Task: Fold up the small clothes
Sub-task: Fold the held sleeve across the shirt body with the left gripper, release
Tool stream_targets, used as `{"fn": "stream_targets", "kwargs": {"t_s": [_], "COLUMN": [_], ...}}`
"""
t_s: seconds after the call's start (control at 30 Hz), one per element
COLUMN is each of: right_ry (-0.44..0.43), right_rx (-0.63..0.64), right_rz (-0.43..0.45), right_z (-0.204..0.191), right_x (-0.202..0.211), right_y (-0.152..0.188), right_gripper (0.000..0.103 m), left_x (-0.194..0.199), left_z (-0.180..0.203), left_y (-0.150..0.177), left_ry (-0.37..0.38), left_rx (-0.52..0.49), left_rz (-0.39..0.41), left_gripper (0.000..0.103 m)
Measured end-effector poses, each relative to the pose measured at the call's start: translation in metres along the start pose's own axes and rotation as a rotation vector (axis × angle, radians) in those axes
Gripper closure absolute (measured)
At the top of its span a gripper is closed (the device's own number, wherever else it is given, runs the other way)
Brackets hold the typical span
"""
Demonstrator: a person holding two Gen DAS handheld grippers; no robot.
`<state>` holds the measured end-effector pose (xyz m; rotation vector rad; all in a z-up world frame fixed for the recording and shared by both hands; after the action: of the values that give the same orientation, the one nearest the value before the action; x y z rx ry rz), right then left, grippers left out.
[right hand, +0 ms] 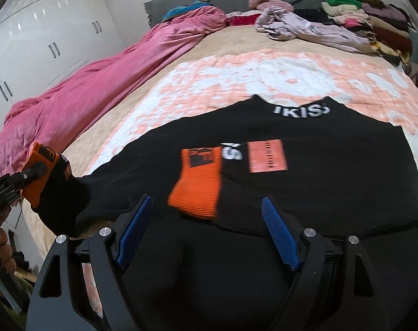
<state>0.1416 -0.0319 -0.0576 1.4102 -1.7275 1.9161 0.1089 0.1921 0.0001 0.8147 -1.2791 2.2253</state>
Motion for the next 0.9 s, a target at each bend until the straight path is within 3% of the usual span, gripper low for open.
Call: {"fn": "stream_targets", "kwargs": {"t_s": [0.57, 0.67, 0.83, 0.9], "right_ry": [0.05, 0.052, 0.048, 0.016], "right_rx": [-0.097, -0.101, -0.102, -0.096], "right_rz": [0.033, 0.03, 0.03, 0.028], "right_z": [0.057, 0.059, 0.06, 0.054], "right_x": [0.025, 0.026, 0.028, 0.028], "right_y": [0.011, 0.014, 0.015, 0.016], "right_gripper": [0.023, 0.023, 0.023, 0.023], "left_x": [-0.058, -0.063, -0.056, -0.052], "left_z": [0.09, 0.102, 0.105, 0.096], "left_y": [0.04, 0.047, 0.044, 0.036], "left_ry": [0.061, 0.111, 0.135, 0.107], "left_rx": [-0.156, -0.166, -0.156, -0.139], "left_rz": [-0.131, -0.168, -0.156, -0.129], "left_gripper": [0.094, 0.086, 0.082, 0.08]}}
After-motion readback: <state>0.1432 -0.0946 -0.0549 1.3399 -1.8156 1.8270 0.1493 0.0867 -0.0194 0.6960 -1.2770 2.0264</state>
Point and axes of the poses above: each gripper's, at about its wrist camera, not at the fingertips, and x roughly against the way its jaws point, z to its right, y to its underside, the point moved 7 cm from there along -x, roughly the way its jaws point, and after that the axes turned 8 degrees about x, right-handed, at the moved point
